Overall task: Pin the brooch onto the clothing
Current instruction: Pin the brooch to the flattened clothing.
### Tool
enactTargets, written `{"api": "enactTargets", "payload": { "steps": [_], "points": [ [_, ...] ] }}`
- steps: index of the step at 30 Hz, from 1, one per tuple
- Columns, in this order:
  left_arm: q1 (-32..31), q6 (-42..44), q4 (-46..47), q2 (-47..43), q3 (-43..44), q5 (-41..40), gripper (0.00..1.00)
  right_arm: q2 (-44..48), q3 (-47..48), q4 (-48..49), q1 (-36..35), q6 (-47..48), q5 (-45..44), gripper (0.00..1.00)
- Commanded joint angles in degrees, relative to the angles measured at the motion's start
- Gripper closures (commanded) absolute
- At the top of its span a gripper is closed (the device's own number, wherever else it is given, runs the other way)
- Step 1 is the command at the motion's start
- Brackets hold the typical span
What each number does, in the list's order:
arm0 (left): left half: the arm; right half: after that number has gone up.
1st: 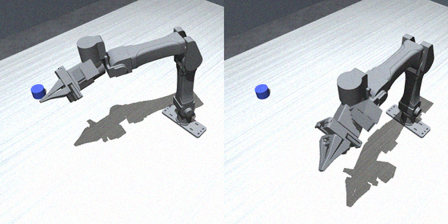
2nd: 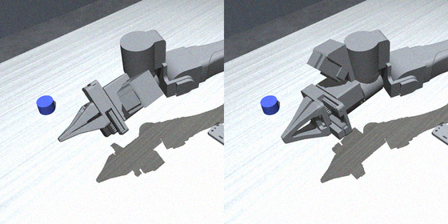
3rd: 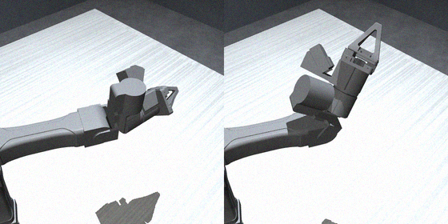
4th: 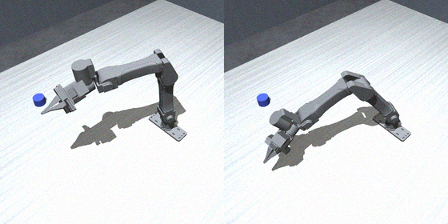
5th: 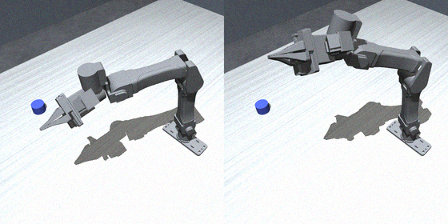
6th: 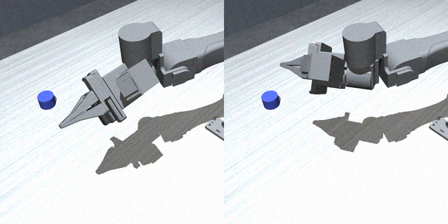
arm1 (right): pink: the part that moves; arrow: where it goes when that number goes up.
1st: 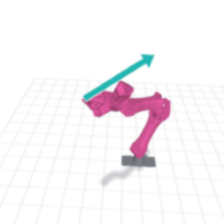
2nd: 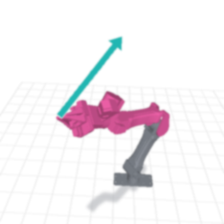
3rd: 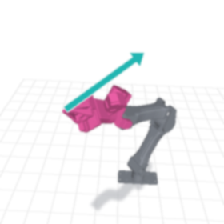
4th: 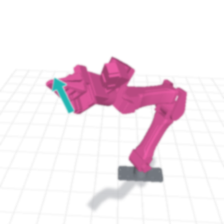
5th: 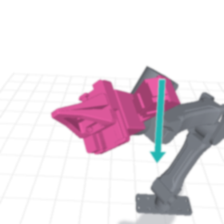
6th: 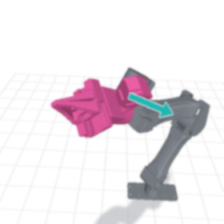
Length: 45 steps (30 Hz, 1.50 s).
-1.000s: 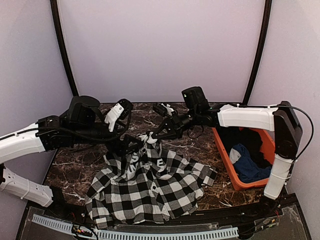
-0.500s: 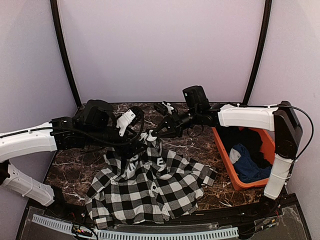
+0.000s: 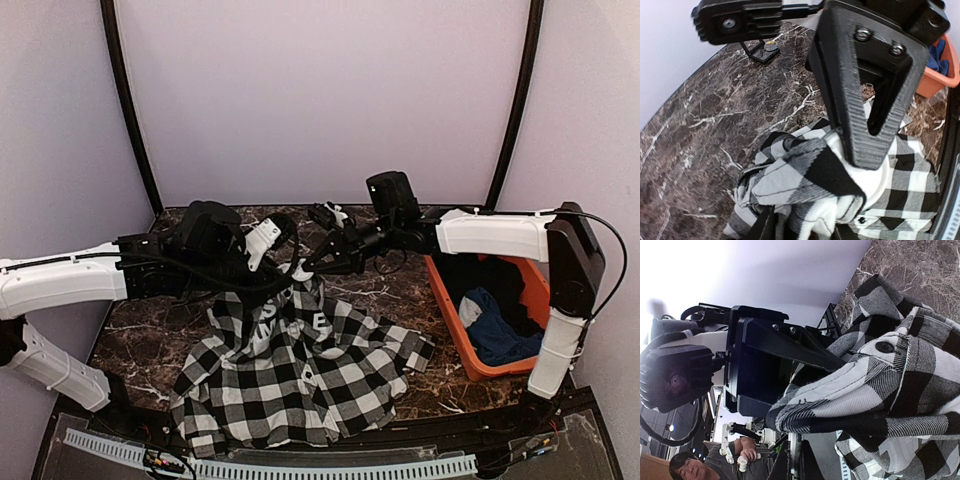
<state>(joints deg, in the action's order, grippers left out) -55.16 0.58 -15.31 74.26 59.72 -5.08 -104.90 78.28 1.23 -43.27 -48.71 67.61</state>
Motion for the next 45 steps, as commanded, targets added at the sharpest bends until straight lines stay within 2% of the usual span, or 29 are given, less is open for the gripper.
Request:
{"api": "enactTargets", "payload": {
  "steps": [1,5,8,29,38,45],
  "points": [
    [-0.3,0.9,1.7,-0.3,1.5,-1.5,0.76,1.2,-1.1,1.8,0.4,0.2,0.3,1.0],
    [-0.3,0.7,2.0,-0.8,1.0,-1.0,0.93,0.9,-1.2,1.7,0.4,0.7,0.3,1.0],
    [-0.3,0.4,2.6,-1.4,0.5,-0.4,0.99,0.6,-1.3,1.6,0.7,1.2,0.5,1.0],
    [-0.3,-0.2,4.2,-2.6,-1.2,4.9,0.99,1.9,-1.0,-2.1,1.8,4.9,-2.1,1.0],
    [-0.3,-0.2,5.3,-3.1,-2.7,9.0,0.99,4.0,1.8,-12.3,1.7,9.4,-14.3,1.0],
    [-0.3,-0.3,5.9,-3.1,-3.1,9.7,0.99,3.3,3.9,-14.7,0.2,10.9,-15.6,1.0]
  ]
}}
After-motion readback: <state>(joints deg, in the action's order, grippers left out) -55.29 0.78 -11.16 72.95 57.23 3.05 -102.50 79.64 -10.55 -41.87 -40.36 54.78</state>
